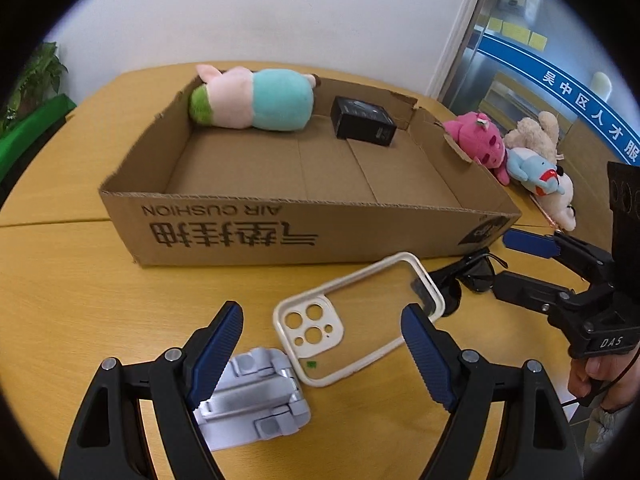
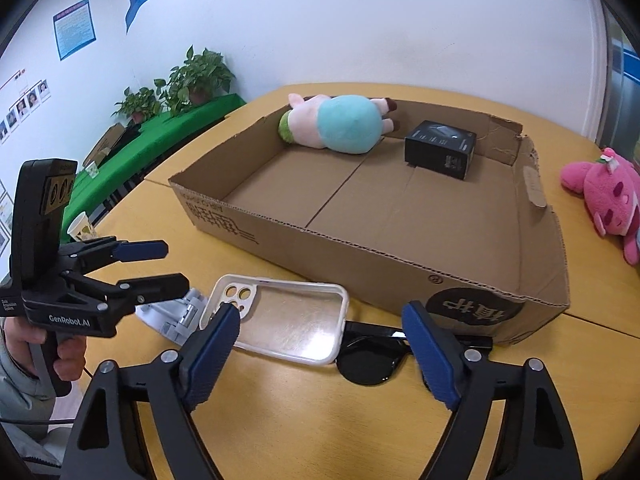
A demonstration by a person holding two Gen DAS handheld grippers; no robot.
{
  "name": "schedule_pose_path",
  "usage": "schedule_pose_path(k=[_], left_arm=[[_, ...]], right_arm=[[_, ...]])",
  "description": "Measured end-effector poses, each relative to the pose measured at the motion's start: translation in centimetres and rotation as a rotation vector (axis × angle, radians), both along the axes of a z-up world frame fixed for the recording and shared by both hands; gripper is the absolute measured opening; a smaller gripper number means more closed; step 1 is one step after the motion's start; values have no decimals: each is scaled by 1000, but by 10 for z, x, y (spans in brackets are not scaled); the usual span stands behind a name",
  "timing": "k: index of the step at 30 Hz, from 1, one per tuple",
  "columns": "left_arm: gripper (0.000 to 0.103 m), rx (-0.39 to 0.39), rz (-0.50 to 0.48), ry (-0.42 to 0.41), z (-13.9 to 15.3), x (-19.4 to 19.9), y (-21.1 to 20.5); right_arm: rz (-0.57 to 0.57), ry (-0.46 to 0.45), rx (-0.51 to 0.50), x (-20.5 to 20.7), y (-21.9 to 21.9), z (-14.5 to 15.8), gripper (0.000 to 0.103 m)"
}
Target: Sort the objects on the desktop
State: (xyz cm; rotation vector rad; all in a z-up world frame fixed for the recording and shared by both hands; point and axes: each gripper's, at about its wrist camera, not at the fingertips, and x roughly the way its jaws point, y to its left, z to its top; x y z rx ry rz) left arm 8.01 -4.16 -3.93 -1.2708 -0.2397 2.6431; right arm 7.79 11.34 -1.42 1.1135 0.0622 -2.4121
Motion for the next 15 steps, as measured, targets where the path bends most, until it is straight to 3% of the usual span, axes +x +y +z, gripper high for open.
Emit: schedule_pose_path(k=[7,15], left_arm=[[80,17,-36,-21,-8,3,3],[80,5,62,-75,-20,31,-44]], right_arm=[[29,-51,-30,2,-9,-12,82],[170,-110,-28,21,-68,-35,82]])
